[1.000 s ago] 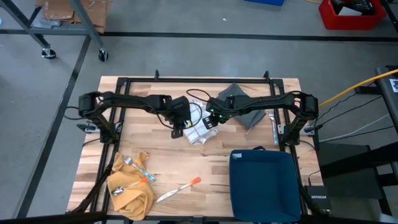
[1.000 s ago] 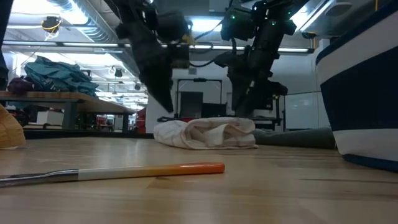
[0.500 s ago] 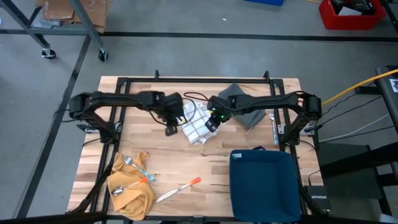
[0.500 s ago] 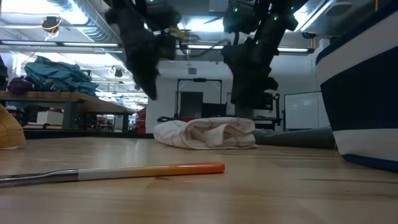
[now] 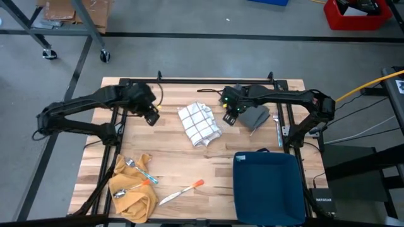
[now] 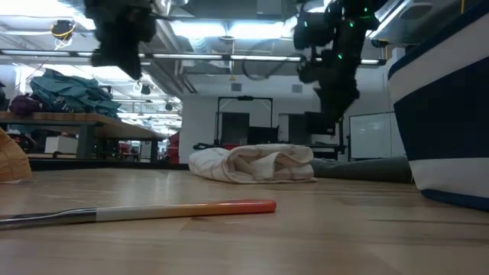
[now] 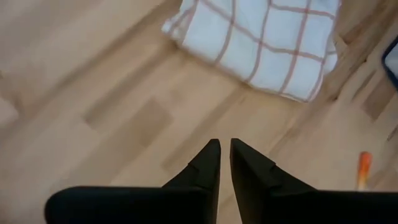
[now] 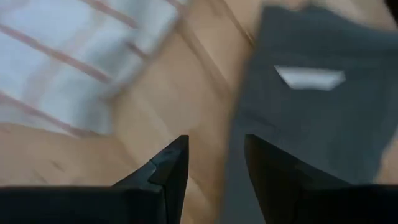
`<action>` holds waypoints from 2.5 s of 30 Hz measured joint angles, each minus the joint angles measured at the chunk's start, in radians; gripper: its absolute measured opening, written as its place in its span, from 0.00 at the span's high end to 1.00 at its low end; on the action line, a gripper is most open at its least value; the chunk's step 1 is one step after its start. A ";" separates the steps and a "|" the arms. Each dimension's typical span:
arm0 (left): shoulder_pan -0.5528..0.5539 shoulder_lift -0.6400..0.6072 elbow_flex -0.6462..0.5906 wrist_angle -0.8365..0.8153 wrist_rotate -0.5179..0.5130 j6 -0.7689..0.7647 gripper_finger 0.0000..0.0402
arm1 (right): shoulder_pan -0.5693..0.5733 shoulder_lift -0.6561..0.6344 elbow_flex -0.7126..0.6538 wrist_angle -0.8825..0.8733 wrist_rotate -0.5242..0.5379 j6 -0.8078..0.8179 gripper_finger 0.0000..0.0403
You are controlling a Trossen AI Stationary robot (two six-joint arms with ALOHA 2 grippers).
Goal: Fold towel
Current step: Stack the white towel on top of the grey towel
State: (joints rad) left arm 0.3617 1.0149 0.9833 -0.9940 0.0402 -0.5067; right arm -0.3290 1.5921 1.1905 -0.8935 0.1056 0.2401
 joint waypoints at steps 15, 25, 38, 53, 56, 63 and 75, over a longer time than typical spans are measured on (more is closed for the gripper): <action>-0.146 -0.217 -0.325 0.256 -0.146 -0.294 0.92 | -0.044 -0.105 -0.294 0.225 -0.265 0.091 0.60; -0.146 -0.118 -0.506 0.711 -0.182 -0.336 0.92 | -0.045 -0.072 -0.304 0.359 -0.290 0.132 0.60; -0.146 0.196 -0.507 0.970 0.006 -0.385 0.92 | -0.044 -0.072 -0.304 0.457 -0.288 0.122 0.60; -0.145 0.353 -0.507 1.215 0.009 -0.324 0.90 | -0.044 -0.072 -0.304 0.482 -0.281 0.122 0.60; -0.145 0.353 -0.507 1.214 0.009 -0.319 0.82 | -0.044 -0.072 -0.304 0.482 -0.281 0.122 0.60; -0.145 0.353 -0.507 1.213 -0.104 -0.349 0.56 | -0.044 -0.072 -0.304 0.487 -0.282 0.136 0.60; -0.145 0.403 -0.506 1.220 -0.191 -0.586 0.44 | -0.044 -0.011 -0.303 0.643 -0.282 0.259 0.60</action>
State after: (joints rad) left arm 0.2169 1.4181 0.4770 0.2256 -0.1507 -1.0928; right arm -0.3729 1.5811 0.8879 -0.2504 -0.1764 0.4995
